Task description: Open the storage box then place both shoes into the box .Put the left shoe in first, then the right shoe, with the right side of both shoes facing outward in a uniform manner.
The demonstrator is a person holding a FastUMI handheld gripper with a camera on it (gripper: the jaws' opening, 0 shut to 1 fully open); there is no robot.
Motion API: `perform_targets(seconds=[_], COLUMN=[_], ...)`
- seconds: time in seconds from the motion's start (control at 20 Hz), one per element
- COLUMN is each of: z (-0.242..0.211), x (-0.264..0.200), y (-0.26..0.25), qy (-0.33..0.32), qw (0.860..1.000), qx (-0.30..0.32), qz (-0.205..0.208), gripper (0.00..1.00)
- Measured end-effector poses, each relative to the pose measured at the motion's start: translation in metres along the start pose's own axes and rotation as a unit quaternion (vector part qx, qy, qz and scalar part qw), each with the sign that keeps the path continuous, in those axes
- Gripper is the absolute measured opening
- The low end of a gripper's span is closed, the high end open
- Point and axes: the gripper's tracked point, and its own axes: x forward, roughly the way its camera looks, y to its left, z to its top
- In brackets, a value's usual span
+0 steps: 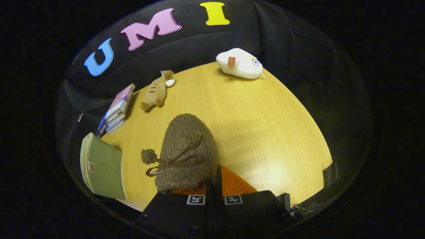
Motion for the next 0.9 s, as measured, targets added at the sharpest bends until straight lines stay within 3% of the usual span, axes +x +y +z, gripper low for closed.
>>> perform_targets(seconds=[0.55,0.9], z=[0.002,-0.014], x=[-0.061,-0.070], y=[0.181,0.308], qy=[-0.046,-0.036], qw=[0.997,0.994], qx=[0.019,-0.017], qz=[0.052,0.103], gripper=[0.06,0.06])
